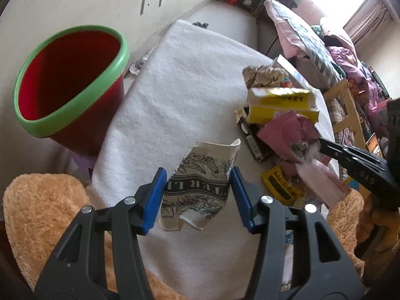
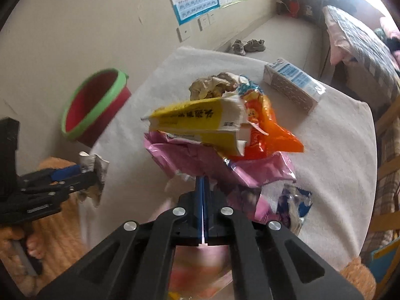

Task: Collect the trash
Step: 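Carry the white wrapper to the red bin with the left tool while the right tool grasps a pink wrapper, then open the left tool over the red bin while the right tool drops the pink wrapper in, then return the left tool to the table and grasp the yellow candy wrapper, then lift the yellow wrapper with the left tool while the right tool grasps a pink strawberry carton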

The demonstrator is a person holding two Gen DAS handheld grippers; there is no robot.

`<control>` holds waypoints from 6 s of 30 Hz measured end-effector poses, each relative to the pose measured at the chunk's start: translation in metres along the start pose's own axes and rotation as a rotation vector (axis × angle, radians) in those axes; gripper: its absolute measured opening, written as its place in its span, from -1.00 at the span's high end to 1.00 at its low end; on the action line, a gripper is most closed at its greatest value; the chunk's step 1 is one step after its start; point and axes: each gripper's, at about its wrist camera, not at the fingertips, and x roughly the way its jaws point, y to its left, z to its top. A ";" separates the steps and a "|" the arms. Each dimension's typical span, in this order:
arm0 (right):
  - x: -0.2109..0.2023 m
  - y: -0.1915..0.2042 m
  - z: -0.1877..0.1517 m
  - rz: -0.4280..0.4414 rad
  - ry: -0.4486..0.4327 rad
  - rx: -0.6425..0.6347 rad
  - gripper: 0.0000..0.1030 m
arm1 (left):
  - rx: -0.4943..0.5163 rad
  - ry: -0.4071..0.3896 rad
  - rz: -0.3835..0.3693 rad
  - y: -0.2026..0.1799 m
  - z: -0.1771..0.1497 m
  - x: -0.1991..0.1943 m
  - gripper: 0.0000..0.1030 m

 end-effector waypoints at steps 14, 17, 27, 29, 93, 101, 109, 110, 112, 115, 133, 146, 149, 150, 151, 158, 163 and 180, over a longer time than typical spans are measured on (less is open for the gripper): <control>-0.004 0.003 0.025 -0.049 0.008 -0.059 -0.32 | -0.151 -0.128 0.023 0.056 0.022 -0.044 0.02; 0.022 -0.008 0.019 -0.079 0.085 -0.078 -0.33 | -0.167 -0.111 0.021 0.060 0.018 -0.039 0.02; 0.020 -0.024 0.012 0.038 0.126 -0.019 0.80 | -0.139 -0.087 0.001 0.049 0.014 -0.028 0.02; 0.005 -0.020 0.014 0.056 0.096 -0.011 0.80 | -0.142 -0.091 0.005 0.051 0.015 -0.029 0.02; 0.012 0.030 0.024 0.129 0.022 0.154 -0.10 | -0.153 -0.171 0.472 0.150 0.134 0.078 -0.89; 0.004 0.019 0.025 0.141 -0.004 0.184 -0.11 | -0.176 -0.107 0.475 0.142 0.120 0.075 -0.89; -0.036 -0.019 0.024 0.058 -0.104 0.234 -0.23 | -0.177 -0.067 0.475 0.127 0.109 0.068 -0.89; -0.041 -0.025 0.024 0.040 -0.114 0.240 -0.30 | -0.173 -0.105 0.484 0.123 0.107 0.059 -0.89; -0.051 -0.044 0.018 -0.009 -0.124 0.253 -0.36 | -0.159 -0.187 0.471 0.106 0.099 0.036 -0.89; -0.054 -0.063 0.004 -0.044 -0.097 0.271 -0.36 | -0.114 -0.231 0.411 0.078 0.087 0.011 -0.89; -0.010 -0.053 -0.053 0.067 0.154 0.184 0.38 | 0.083 0.022 -0.054 -0.047 0.019 0.028 -0.89; -0.034 -0.086 -0.027 -0.005 -0.051 0.292 0.42 | 0.141 0.316 -0.213 -0.104 -0.010 0.091 -0.38; -0.025 -0.086 -0.025 -0.009 -0.037 0.296 0.33 | 0.133 0.355 -0.263 -0.112 -0.015 0.098 -0.05; -0.023 -0.086 -0.026 -0.007 -0.031 0.295 0.32 | 0.154 0.350 -0.266 -0.117 -0.016 0.095 -0.02; -0.021 -0.086 -0.026 -0.005 -0.023 0.292 0.32 | 0.176 0.338 -0.259 -0.119 -0.017 0.092 0.03; -0.021 -0.086 -0.030 -0.003 -0.014 0.299 -0.11 | 0.120 0.312 -0.248 -0.100 -0.013 0.083 0.40; -0.032 -0.090 -0.030 -0.030 -0.038 0.304 -0.12 | 0.076 0.271 -0.223 -0.078 -0.005 0.073 0.41; -0.023 -0.114 -0.023 -0.014 0.016 0.329 -0.23 | -0.004 0.195 -0.208 -0.041 0.012 0.056 0.01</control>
